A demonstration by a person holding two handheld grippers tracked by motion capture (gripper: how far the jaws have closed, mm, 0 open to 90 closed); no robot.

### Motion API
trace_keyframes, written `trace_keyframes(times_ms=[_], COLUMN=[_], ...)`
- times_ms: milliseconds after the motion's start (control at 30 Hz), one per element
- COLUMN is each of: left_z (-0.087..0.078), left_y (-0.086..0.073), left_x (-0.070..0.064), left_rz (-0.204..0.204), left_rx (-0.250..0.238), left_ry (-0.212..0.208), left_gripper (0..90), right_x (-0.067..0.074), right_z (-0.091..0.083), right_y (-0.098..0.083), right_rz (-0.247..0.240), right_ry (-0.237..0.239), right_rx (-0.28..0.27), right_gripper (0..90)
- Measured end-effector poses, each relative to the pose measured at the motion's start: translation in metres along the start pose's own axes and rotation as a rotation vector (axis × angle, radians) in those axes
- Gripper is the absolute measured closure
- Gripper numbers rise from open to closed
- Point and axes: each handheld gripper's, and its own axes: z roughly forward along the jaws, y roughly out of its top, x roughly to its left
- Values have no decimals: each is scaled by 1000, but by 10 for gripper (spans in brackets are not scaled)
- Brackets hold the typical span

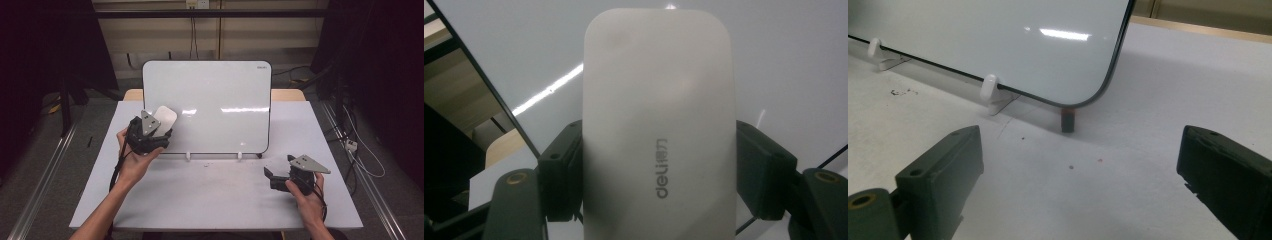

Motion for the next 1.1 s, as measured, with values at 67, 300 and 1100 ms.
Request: trace_keyframes(times_ms=[67, 300, 1100], left_z=[2, 8, 30], left_y=[-2, -6, -20], left_x=[-2, -2, -10], left_rz=[3, 5, 64], left_rx=[8, 33, 89], left_ry=[0, -2, 43], left_gripper=[310, 310, 307], right_x=[0, 0, 1], right_z=[0, 0, 1], right_y=[0, 0, 0], right_rz=[0, -7, -14], right_ry=[0, 5, 4], right_rx=[0, -1, 0], right_gripper=[44, 44, 44])
